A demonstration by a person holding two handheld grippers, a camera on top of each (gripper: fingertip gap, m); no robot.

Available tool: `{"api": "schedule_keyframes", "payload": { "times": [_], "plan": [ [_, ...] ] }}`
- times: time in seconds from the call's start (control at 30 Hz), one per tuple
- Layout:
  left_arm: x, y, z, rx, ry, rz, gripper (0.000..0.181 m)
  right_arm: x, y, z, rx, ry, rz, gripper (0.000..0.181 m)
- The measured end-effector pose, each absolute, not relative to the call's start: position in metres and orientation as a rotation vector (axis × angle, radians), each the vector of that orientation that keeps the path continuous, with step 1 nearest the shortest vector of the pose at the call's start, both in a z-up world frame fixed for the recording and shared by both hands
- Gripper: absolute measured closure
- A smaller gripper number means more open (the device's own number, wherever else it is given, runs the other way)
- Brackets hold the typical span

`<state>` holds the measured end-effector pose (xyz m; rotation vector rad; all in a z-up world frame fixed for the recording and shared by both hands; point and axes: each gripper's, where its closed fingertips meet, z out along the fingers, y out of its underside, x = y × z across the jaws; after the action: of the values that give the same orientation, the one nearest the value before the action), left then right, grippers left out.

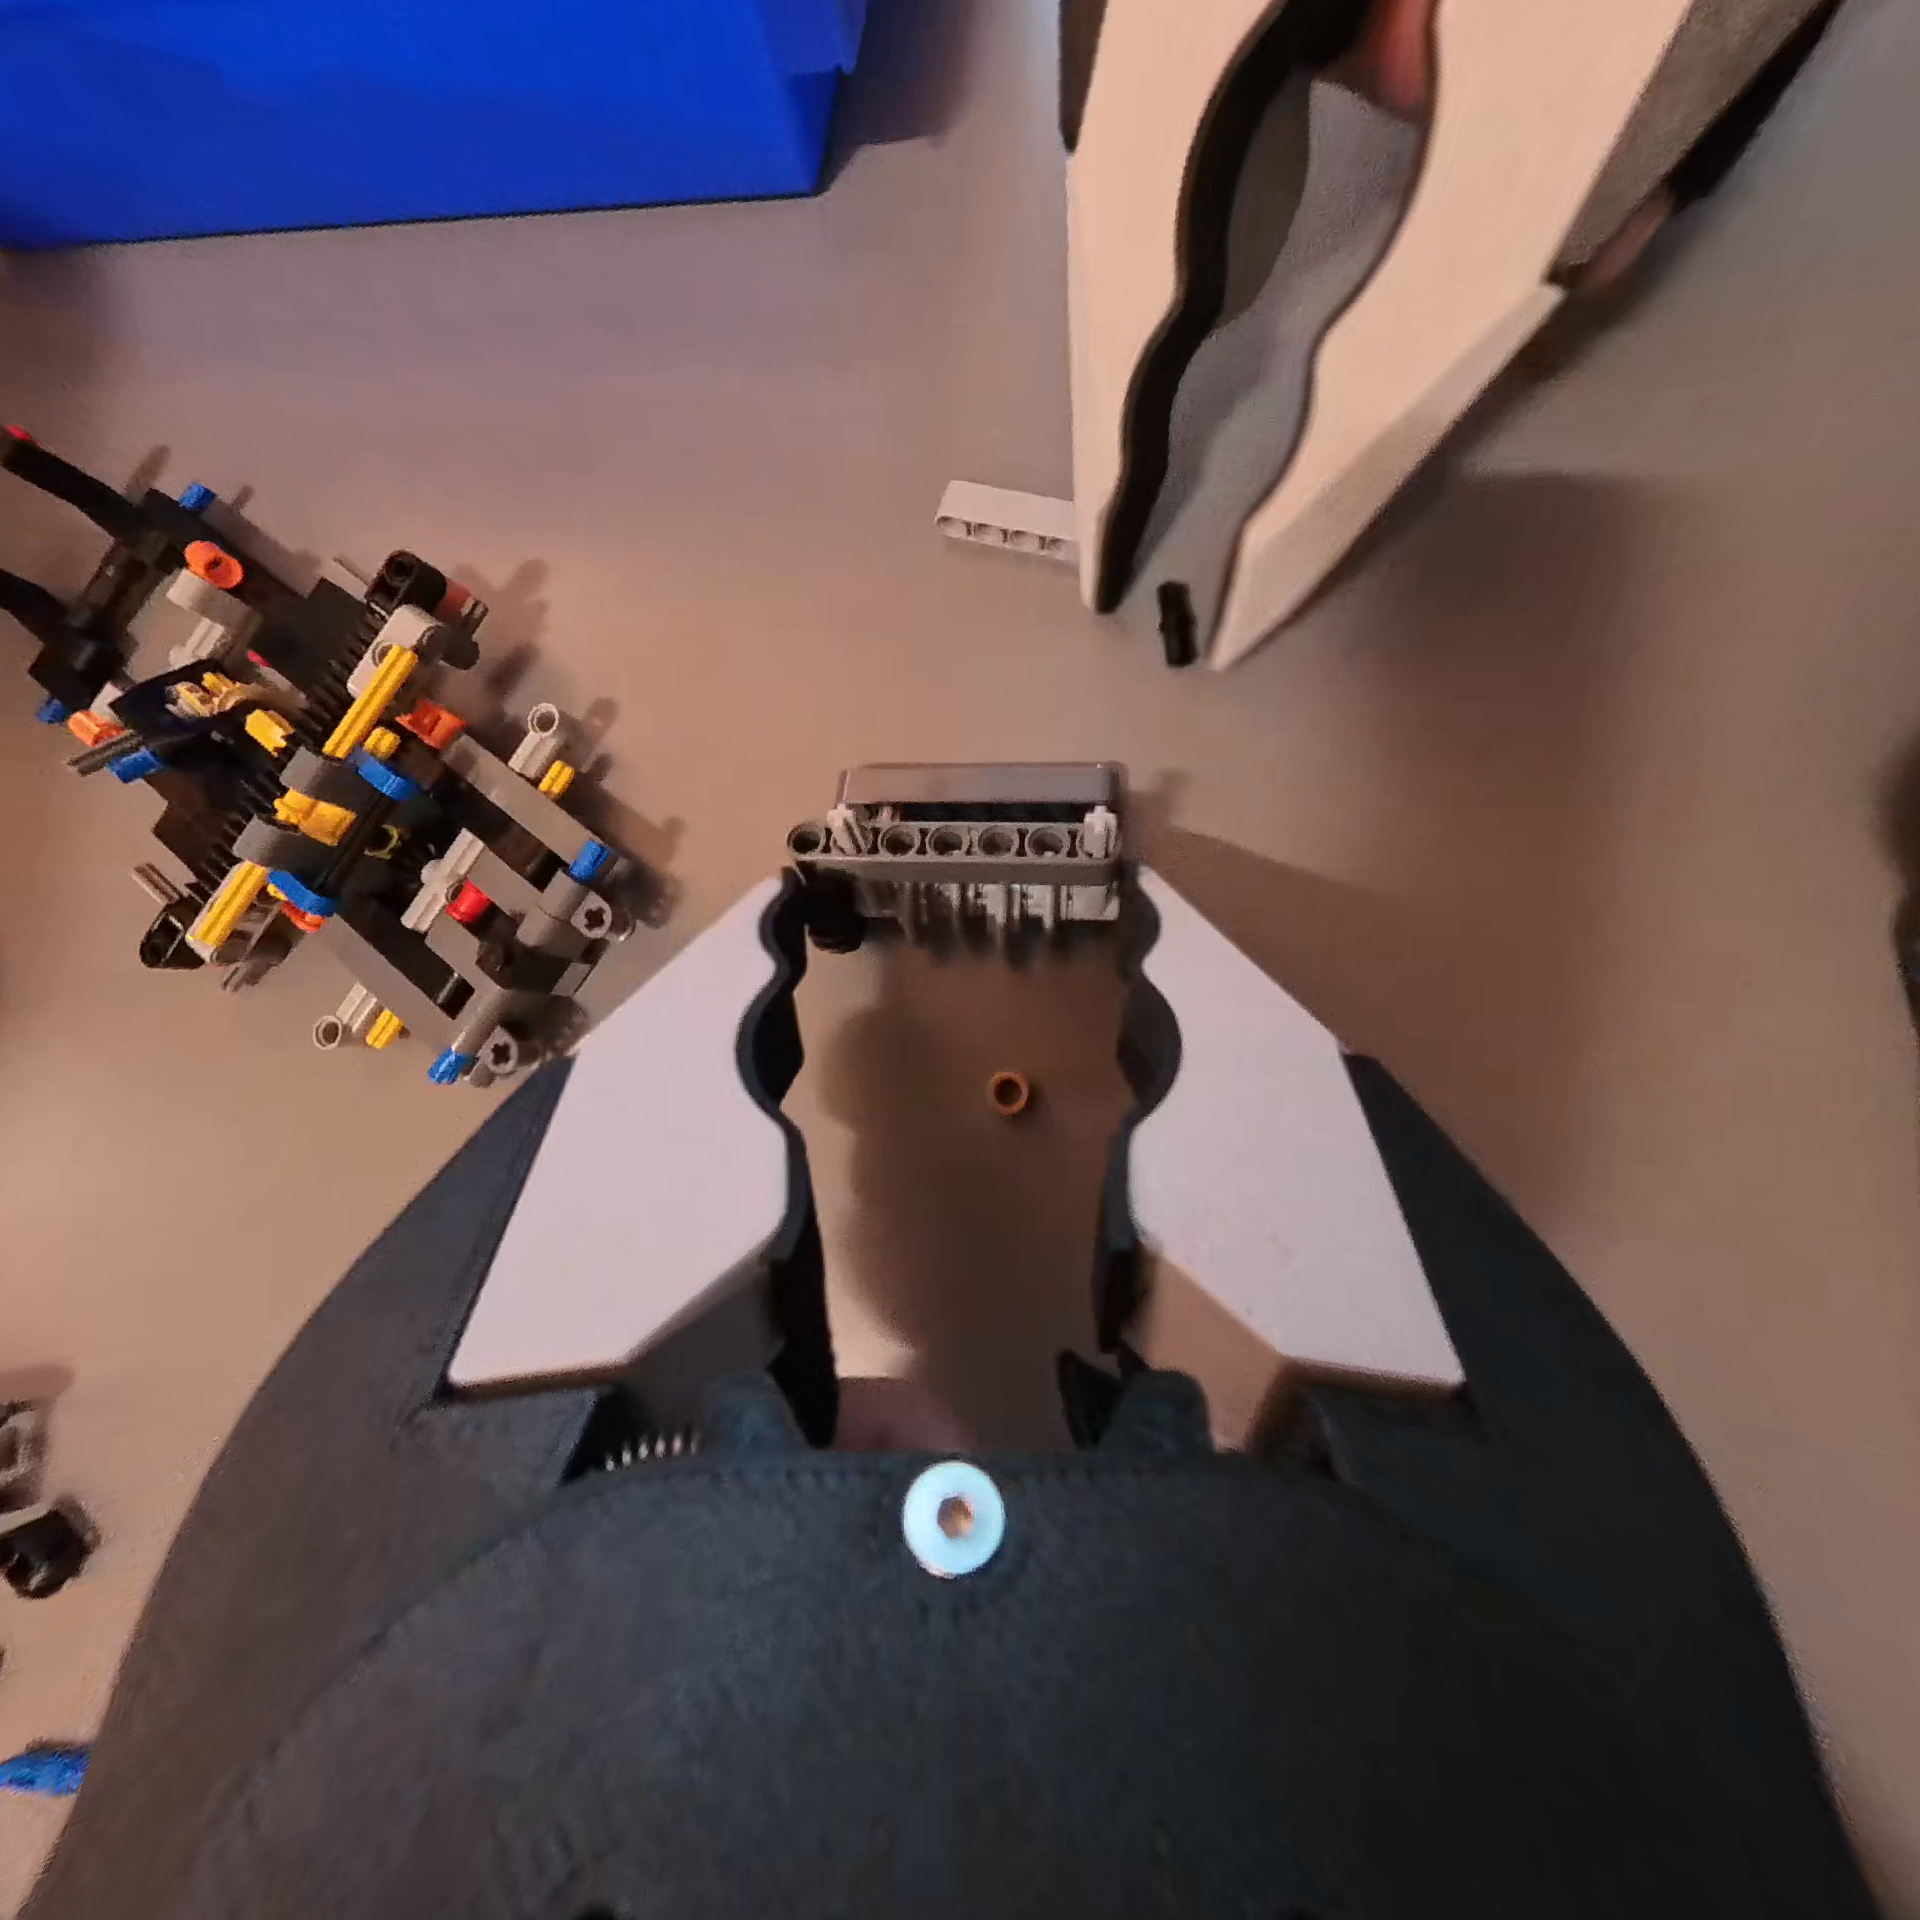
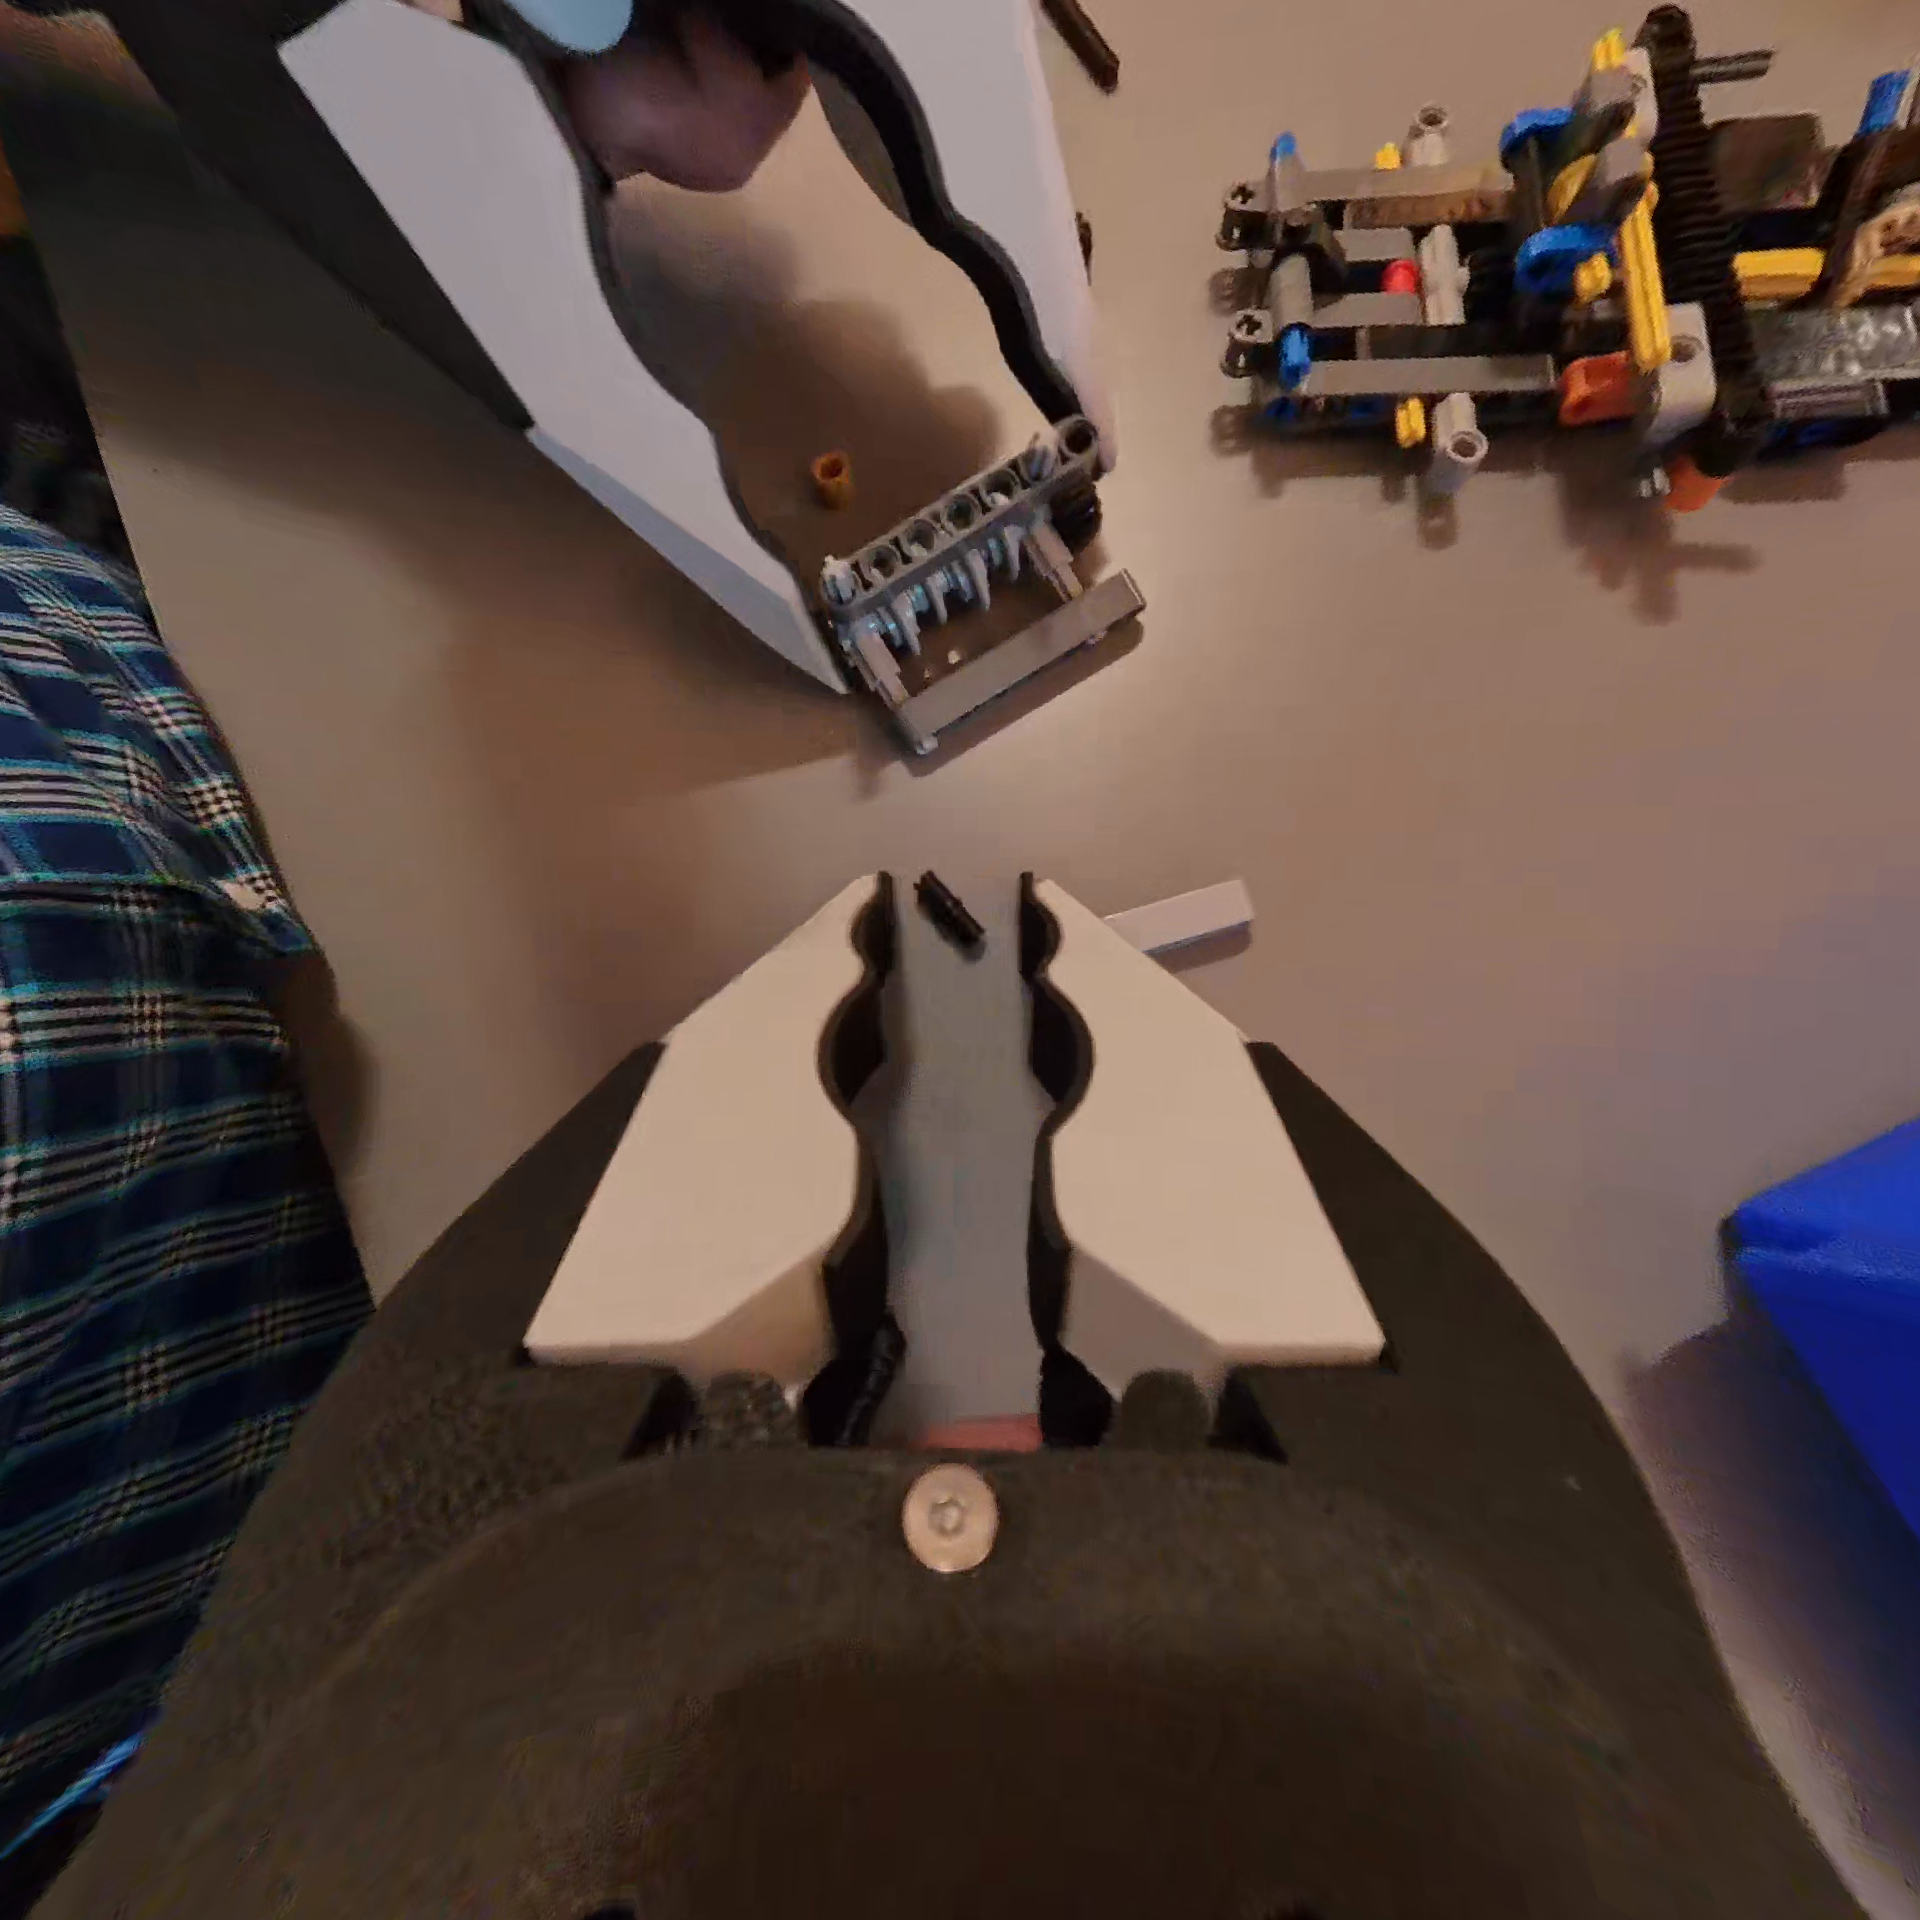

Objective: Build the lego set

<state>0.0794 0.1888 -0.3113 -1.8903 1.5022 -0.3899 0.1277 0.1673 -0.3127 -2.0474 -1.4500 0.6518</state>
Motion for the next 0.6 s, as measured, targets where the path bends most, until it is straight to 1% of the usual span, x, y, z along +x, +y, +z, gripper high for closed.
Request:
{"api": "schedule_keyframes", "payload": {
  "times": [0.03,0.07,0.23,0.37,0.4,0.43,0.5,0.6],
  "plan": [
    [0.08,0.189,-0.311,-1.886,1.498,-0.39,0.124,0.128,0.167,-0.31,-2.033,-1.467,0.646,0.154],
    [0.08,0.19,-0.311,-1.886,1.494,-0.393,0.124,0.127,0.17,-0.307,-2.005,-1.475,0.63,0.153],
    [0.08,0.188,-0.309,-1.839,1.534,-0.395,0.124,0.108,0.177,-0.292,-1.815,-1.619,0.582,0.133],
    [0.084,0.181,-0.298,-1.762,1.567,-0.439,0.124,0.089,0.185,-0.301,-1.724,-1.763,0.558,0.106],
    [0.084,0.181,-0.295,-1.755,1.57,-0.437,0.124,0.087,0.186,-0.303,-1.701,-1.802,0.542,0.105],
    [0.083,0.181,-0.294,-1.754,1.572,-0.44,0.124,0.085,0.186,-0.305,-1.682,-1.828,0.536,0.109],
    [0.083,0.182,-0.291,-1.737,1.565,-0.452,0.125,0.084,0.184,-0.31,-1.691,-1.873,0.541,0.122],
    [0.079,0.183,-0.292,-1.75,1.566,-0.457,0.125,0.084,0.185,-0.313,-1.702,-1.876,0.558,0.123]
  ]
}}
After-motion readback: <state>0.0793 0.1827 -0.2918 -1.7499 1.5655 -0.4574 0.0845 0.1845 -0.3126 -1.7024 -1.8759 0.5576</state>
